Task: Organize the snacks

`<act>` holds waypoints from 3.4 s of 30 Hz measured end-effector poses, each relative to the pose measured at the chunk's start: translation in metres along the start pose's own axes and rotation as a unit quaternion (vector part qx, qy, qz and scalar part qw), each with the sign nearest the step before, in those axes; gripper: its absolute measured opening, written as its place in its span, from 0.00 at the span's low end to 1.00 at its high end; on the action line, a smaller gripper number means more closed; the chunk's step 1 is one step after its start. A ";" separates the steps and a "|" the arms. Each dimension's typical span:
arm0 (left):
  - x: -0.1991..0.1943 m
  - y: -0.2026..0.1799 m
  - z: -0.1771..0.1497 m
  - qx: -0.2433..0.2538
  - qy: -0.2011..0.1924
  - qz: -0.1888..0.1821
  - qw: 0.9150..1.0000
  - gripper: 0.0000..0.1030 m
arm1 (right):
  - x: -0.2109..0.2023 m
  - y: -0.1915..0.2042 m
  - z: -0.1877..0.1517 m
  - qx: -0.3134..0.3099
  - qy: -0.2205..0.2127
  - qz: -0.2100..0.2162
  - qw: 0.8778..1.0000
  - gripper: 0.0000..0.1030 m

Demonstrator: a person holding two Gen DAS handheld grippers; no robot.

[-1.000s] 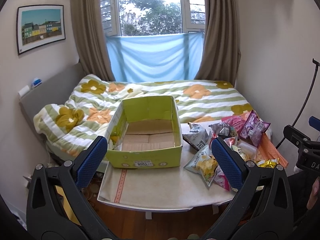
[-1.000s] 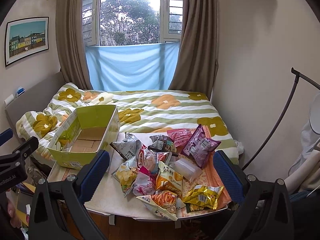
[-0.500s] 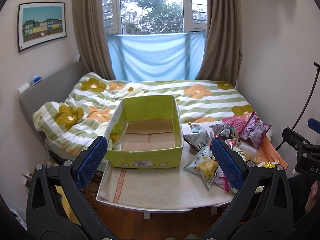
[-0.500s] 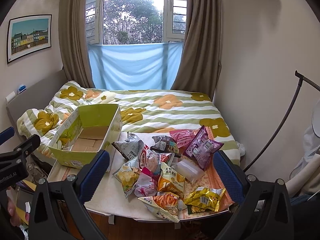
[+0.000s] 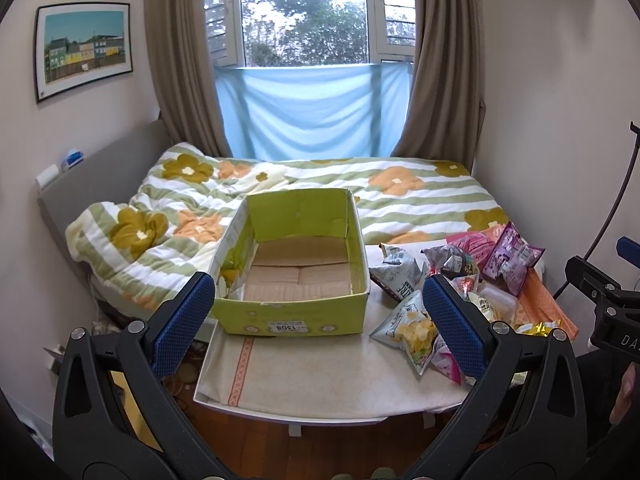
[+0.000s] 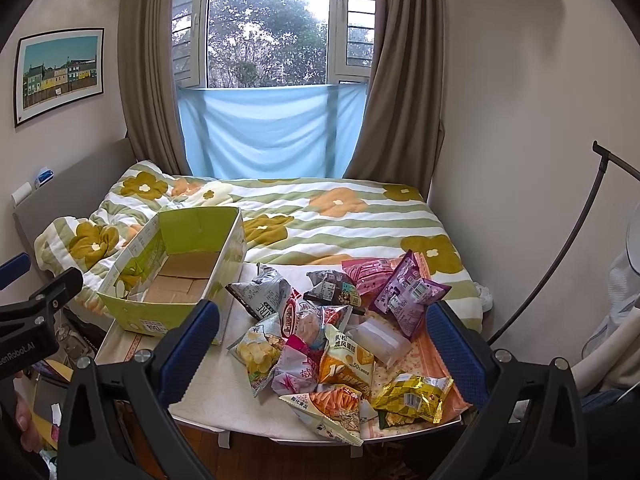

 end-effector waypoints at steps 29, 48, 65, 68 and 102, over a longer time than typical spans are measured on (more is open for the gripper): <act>0.045 -0.059 -0.019 0.038 0.060 -0.122 0.990 1.00 | 0.008 -0.032 -0.024 0.009 0.029 -0.046 0.998 1.00; 0.125 -0.248 -0.114 0.038 0.213 -0.234 0.948 1.00 | 0.108 -0.154 -0.109 -0.104 0.162 -0.023 0.981 1.00; 0.169 -0.302 -0.173 0.022 0.292 -0.195 0.936 0.74 | 0.186 -0.154 -0.171 -0.294 0.273 0.080 0.913 1.00; 0.171 -0.301 -0.174 0.012 0.291 -0.197 0.936 0.68 | 0.190 -0.152 -0.172 -0.302 0.272 0.091 0.909 0.99; 0.087 -0.225 -0.081 0.014 0.158 -0.163 0.974 0.47 | 0.157 -0.127 -0.107 -0.222 0.226 0.093 0.944 0.47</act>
Point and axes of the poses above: each gripper's, at about its wrist camera, not at the fingertips, and x roughly the way its jaws point, y to its left, z to its top, the point moved 10 cm from there along x, roughly the way its jaws point, and after that the axes turned 10 degrees about x, right-handed, at the moved point
